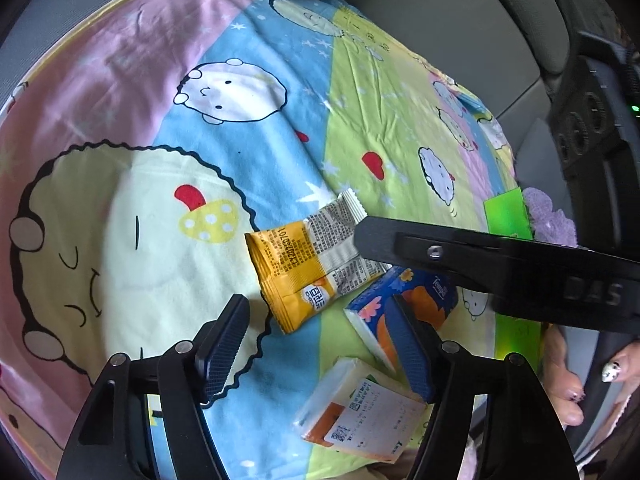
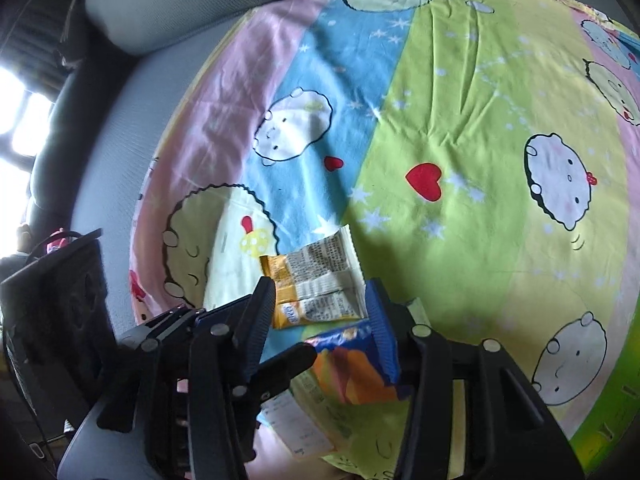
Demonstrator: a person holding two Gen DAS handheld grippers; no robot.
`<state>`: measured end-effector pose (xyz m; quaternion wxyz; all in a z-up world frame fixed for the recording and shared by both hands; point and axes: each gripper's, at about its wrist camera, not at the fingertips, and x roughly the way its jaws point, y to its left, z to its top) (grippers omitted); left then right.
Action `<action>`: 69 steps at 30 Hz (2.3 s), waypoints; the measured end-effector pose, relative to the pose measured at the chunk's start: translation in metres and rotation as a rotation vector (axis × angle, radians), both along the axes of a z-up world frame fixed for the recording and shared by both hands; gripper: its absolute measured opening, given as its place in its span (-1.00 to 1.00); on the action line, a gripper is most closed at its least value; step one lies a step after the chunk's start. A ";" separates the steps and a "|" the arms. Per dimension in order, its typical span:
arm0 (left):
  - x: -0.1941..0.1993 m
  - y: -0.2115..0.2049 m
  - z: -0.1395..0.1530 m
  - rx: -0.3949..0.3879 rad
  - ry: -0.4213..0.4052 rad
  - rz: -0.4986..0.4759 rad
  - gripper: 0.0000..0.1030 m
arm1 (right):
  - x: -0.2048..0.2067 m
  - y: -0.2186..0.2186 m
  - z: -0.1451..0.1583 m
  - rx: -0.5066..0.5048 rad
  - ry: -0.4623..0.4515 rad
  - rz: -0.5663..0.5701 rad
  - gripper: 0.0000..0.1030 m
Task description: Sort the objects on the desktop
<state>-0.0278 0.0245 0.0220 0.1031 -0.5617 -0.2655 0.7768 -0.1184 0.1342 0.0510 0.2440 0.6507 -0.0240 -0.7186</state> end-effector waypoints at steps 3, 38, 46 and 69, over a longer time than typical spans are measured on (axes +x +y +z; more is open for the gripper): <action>-0.003 -0.002 -0.001 0.013 -0.006 0.006 0.38 | -0.005 -0.001 -0.008 0.021 -0.013 0.001 -0.07; -0.002 0.024 0.028 -0.002 0.047 -0.038 0.23 | 0.019 -0.007 0.004 -0.019 0.029 0.058 -0.38; 0.003 0.036 0.050 -0.012 0.084 -0.063 0.23 | 0.030 0.006 0.027 -0.028 0.075 0.039 -0.38; 0.012 0.077 0.095 -0.032 0.160 -0.151 0.23 | 0.052 0.049 0.071 -0.065 0.154 -0.019 -0.35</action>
